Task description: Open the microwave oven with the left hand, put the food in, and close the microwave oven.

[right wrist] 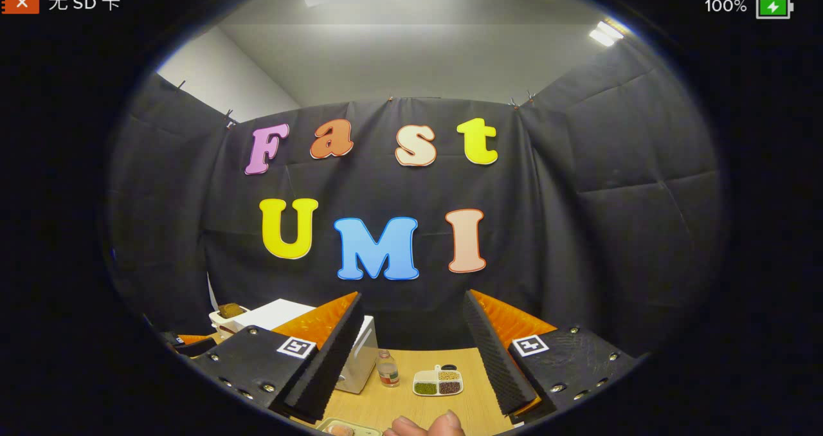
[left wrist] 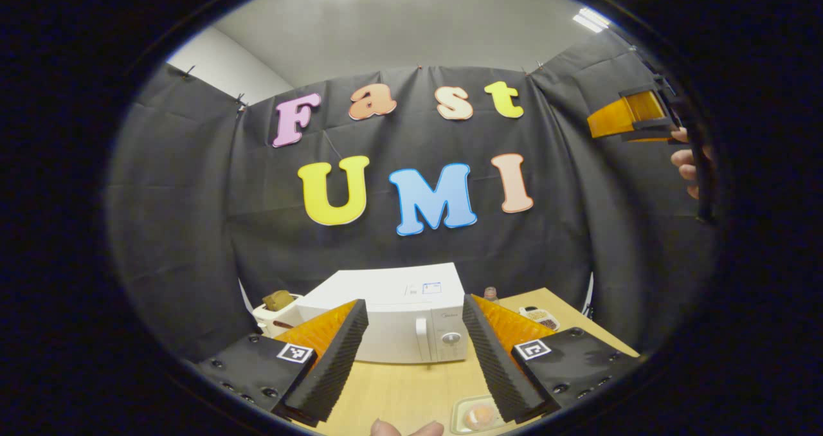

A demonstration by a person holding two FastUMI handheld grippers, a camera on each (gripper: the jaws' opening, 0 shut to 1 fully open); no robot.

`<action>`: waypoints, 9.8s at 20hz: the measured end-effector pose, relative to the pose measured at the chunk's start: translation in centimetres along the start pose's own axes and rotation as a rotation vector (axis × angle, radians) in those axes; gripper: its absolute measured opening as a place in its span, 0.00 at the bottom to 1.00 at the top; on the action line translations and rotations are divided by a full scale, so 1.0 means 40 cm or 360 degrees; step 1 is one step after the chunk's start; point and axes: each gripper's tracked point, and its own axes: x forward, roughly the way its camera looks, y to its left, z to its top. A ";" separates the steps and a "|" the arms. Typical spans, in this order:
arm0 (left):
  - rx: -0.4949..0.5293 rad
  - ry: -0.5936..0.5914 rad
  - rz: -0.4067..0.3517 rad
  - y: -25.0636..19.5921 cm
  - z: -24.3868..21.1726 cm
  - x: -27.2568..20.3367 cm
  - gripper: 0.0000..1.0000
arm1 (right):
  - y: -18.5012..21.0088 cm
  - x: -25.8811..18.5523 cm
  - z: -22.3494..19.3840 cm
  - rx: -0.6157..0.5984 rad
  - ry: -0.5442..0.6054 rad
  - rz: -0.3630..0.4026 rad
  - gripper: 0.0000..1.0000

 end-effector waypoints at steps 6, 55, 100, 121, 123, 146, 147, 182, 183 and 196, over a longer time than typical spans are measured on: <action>-0.0030 0.0060 -0.0124 -0.001 -0.203 0.172 1.00 | 0.020 0.029 -0.061 -0.0134 0.0066 -0.0149 0.95; -0.0198 0.0337 -0.0217 0.054 -0.731 0.297 0.10 | 0.028 -0.044 -0.127 -0.0243 0.0188 -0.0244 0.95; -0.0451 0.0279 0.0667 0.585 -0.241 -0.622 0.77 | 0.282 -0.130 -0.288 -0.0031 0.0268 0.0628 0.95; -0.0100 0.0052 0.0430 0.715 0.089 -0.669 0.93 | 0.424 -0.174 -0.801 -0.0013 0.0871 0.0347 0.96; -0.0119 0.0044 0.0425 0.730 0.092 -0.658 0.93 | 0.428 -0.186 -0.851 -0.0057 0.0938 0.0328 0.96; -0.0204 0.0319 0.0663 0.683 0.003 -0.544 0.93 | 0.432 -0.197 -1.308 -0.0183 0.1596 0.0421 0.88; -0.0212 0.0331 0.0673 0.674 0.001 -0.550 0.93 | 0.434 -0.192 -1.311 -0.0184 0.1612 0.0427 0.83; -0.0327 0.0338 0.0867 0.847 0.000 -0.628 0.94 | 1.008 0.391 -1.067 0.0821 0.1158 0.0335 0.57; -0.0331 0.0373 0.0882 0.850 -0.012 -0.632 0.93 | 1.023 0.414 -1.075 0.0849 0.1149 0.0310 0.57; -0.0268 0.0557 0.0932 0.876 -0.066 -0.625 0.93 | 1.077 0.654 -1.163 0.0889 0.0982 0.0099 0.59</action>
